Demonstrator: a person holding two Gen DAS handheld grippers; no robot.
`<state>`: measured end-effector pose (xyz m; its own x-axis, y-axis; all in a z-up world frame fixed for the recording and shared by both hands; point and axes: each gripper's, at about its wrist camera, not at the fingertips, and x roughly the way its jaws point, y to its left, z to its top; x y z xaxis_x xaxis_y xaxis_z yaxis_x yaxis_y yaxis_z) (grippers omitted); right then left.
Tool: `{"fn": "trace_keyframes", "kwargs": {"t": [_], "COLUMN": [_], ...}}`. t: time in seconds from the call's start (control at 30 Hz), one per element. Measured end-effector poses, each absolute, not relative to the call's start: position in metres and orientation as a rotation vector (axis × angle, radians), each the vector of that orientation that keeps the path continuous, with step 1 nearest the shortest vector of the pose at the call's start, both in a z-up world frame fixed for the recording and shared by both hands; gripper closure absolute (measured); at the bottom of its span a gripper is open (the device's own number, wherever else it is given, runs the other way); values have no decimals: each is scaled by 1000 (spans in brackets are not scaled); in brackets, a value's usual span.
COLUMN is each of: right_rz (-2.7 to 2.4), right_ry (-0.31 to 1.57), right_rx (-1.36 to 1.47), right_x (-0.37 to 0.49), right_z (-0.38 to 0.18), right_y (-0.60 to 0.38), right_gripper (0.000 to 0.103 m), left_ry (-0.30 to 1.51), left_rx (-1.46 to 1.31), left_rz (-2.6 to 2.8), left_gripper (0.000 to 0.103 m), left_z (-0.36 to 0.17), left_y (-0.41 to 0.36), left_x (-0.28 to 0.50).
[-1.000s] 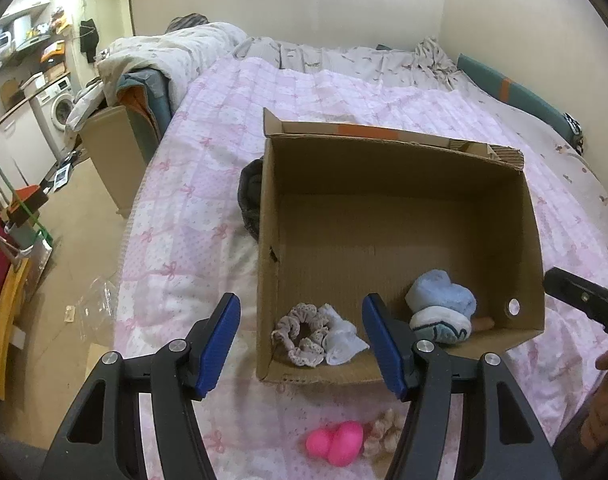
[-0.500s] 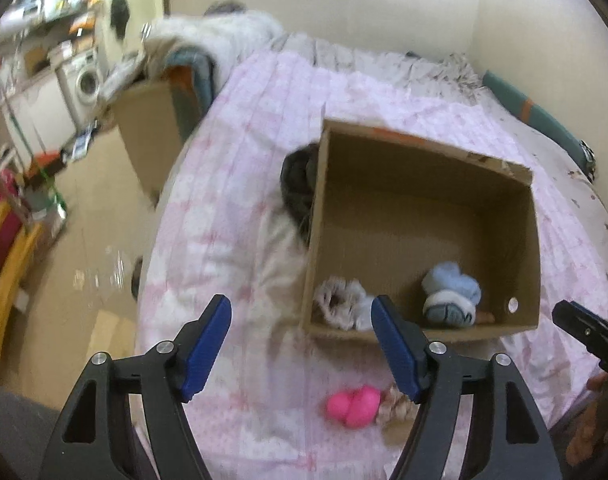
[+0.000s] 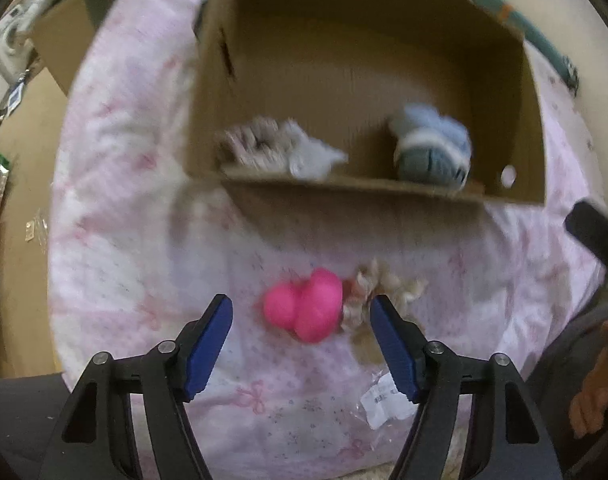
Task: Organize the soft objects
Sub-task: 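Grasp the pink rubber toy with the left tool while the right tool grasps the crumpled cloth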
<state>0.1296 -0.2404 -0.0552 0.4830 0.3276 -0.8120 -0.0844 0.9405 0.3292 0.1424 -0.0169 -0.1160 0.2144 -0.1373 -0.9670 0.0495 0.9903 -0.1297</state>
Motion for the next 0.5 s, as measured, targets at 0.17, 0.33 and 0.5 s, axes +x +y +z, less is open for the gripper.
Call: {"fn": "trace_keyframes", "kwargs": {"t": [0.17, 0.33, 0.5], "right_rz": [245, 247, 250], "right_ry": [1058, 1072, 1086], "right_rx": [274, 283, 288], "right_x": [133, 136, 139], "right_z": [-60, -63, -67], "right_y": [-242, -241, -239], "right_gripper": [3, 3, 3], "left_ry": [1379, 1426, 1428], "left_rx": [-66, -80, -65], "left_rz": [-105, -118, -117], "left_gripper": [52, 63, 65], "left_z": [-131, -144, -151], "left_y": [-18, -17, -20], "left_x": [145, 150, 150]}}
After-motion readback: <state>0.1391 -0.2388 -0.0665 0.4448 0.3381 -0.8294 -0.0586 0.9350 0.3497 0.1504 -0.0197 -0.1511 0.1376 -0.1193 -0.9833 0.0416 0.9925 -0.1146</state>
